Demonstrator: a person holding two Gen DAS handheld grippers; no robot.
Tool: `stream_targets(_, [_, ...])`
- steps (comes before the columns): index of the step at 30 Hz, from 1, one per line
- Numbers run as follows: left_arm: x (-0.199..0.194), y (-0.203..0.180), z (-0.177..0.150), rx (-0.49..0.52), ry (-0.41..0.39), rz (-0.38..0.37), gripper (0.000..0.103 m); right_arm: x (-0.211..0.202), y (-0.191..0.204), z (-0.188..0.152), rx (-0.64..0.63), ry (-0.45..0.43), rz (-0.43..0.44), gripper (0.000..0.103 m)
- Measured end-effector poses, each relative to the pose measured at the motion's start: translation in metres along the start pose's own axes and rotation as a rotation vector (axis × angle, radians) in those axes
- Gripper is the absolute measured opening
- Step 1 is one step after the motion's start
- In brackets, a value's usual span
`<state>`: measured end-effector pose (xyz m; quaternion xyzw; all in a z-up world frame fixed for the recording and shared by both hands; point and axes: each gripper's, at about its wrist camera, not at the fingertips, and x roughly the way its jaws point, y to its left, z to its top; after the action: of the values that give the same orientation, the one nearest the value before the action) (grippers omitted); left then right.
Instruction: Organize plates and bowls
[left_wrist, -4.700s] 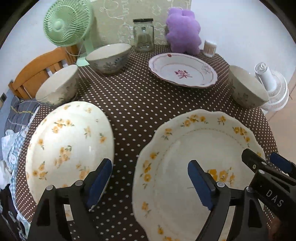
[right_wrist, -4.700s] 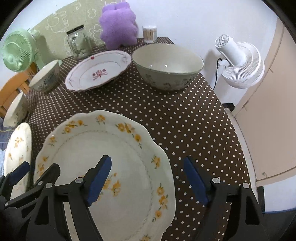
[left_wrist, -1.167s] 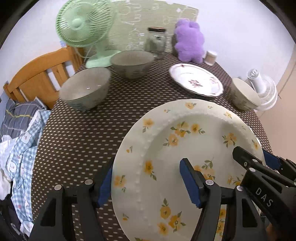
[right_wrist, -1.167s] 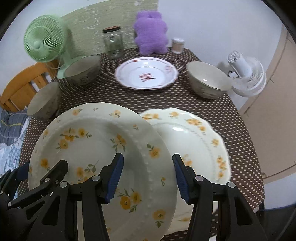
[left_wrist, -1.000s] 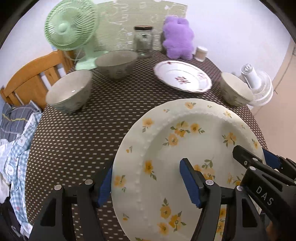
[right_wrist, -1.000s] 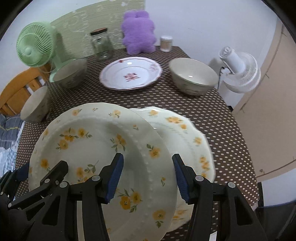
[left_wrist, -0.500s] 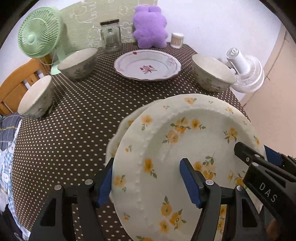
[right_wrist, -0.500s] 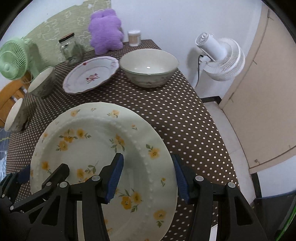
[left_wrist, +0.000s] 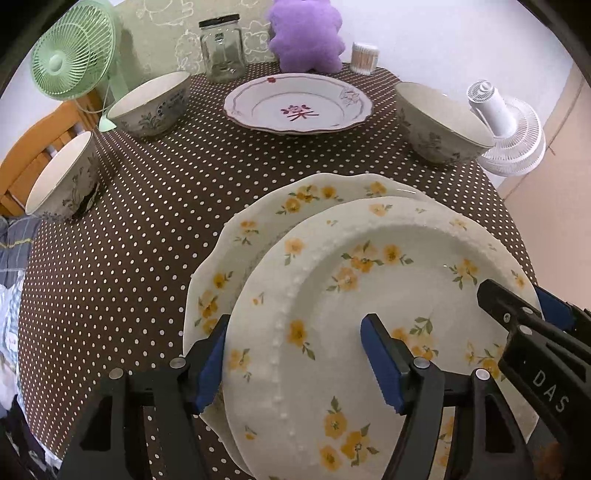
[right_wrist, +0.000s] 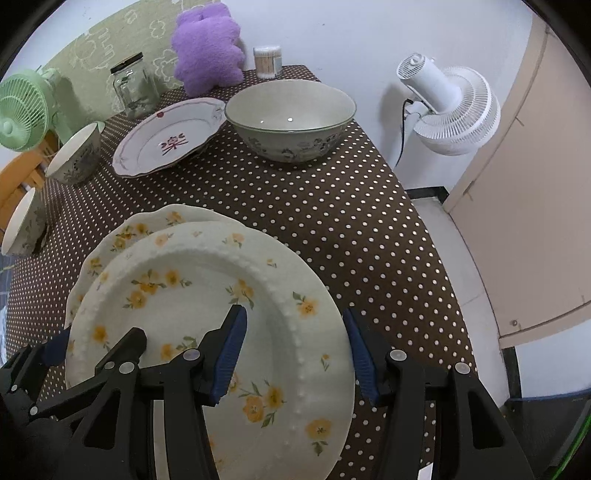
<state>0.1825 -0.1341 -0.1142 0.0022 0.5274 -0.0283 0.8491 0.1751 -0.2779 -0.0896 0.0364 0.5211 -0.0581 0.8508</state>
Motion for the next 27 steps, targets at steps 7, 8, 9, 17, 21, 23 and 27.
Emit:
stream_targets(7, [0.004, -0.001, 0.003, 0.009, -0.009, 0.012, 0.073, 0.005, 0.003, 0.000, -0.011, 0.013, -0.005, 0.058])
stream_targets(8, [0.004, -0.001, 0.004, 0.011, -0.008, 0.015, 0.073, 0.005, 0.003, 0.000, -0.013, 0.016, -0.005, 0.058])
stream_targets(9, [0.003, -0.002, 0.004, 0.022, -0.004, 0.028, 0.073, 0.005, 0.003, 0.000, -0.013, 0.019, -0.003, 0.057])
stream_targets(17, [0.003, -0.006, 0.002, 0.063, 0.003, 0.058, 0.073, 0.001, -0.002, -0.004, -0.001, 0.026, 0.000, 0.043])
stream_targets(21, [-0.001, -0.013, 0.001, 0.119, -0.016, 0.109, 0.079, 0.000, -0.002, -0.004, -0.003, 0.024, 0.011, 0.042])
stream_targets(23, [-0.003, -0.013, 0.002, 0.118, -0.025, 0.105, 0.081, 0.001, 0.001, -0.003, -0.014, 0.020, 0.011, 0.042])
stream_targets(27, [-0.006, -0.004, 0.006, 0.077, -0.028, 0.100, 0.081, 0.004, 0.004, 0.001, -0.019, 0.026, 0.026, 0.042])
